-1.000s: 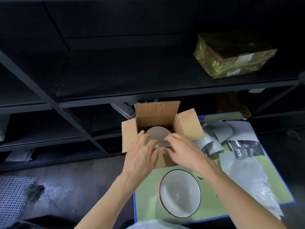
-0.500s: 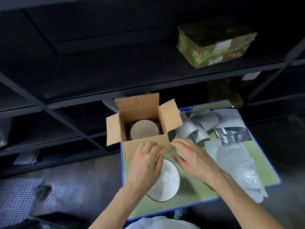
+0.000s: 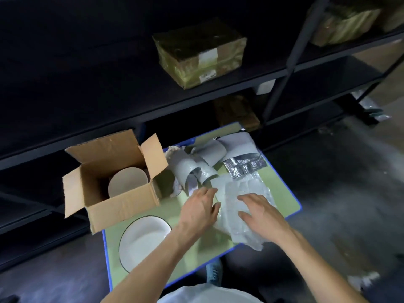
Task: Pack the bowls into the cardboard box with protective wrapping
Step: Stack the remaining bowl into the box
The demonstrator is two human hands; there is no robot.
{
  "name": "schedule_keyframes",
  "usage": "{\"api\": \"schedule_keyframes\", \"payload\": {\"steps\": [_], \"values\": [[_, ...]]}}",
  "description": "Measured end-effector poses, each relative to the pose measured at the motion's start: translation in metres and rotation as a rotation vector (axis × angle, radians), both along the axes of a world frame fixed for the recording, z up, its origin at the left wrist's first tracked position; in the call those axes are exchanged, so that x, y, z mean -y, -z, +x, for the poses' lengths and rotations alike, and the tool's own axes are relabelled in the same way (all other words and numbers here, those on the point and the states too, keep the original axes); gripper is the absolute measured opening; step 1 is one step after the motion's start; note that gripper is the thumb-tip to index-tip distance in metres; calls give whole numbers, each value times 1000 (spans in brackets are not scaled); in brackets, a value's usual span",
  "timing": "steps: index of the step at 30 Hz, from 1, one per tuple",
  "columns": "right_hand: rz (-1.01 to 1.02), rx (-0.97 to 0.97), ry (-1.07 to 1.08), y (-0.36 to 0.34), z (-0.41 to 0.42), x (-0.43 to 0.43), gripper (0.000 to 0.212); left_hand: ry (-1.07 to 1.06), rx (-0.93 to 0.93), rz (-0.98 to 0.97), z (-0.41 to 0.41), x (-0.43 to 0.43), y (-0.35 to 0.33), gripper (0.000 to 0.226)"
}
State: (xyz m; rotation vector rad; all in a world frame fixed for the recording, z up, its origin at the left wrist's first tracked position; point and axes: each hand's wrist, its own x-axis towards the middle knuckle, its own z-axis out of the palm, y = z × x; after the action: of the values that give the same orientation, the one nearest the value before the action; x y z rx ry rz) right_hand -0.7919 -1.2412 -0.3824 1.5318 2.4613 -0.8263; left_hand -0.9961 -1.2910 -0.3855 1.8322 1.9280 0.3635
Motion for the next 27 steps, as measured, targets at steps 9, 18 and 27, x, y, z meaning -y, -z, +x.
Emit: {"api": "schedule_keyframes", "payload": {"steps": [9, 18, 27], "values": [[-48, 102, 132, 18, 55, -18, 54, -34, -67, -186, 38, -66, 41, 40], [-47, 93, 205, 26, 55, -27, 52, -251, 161, -30, 30, -68, 37, 11], [-55, -103, 225, 7, 20, -49, 57, -440, 399, 42, -13, -34, 3, 8]]}}
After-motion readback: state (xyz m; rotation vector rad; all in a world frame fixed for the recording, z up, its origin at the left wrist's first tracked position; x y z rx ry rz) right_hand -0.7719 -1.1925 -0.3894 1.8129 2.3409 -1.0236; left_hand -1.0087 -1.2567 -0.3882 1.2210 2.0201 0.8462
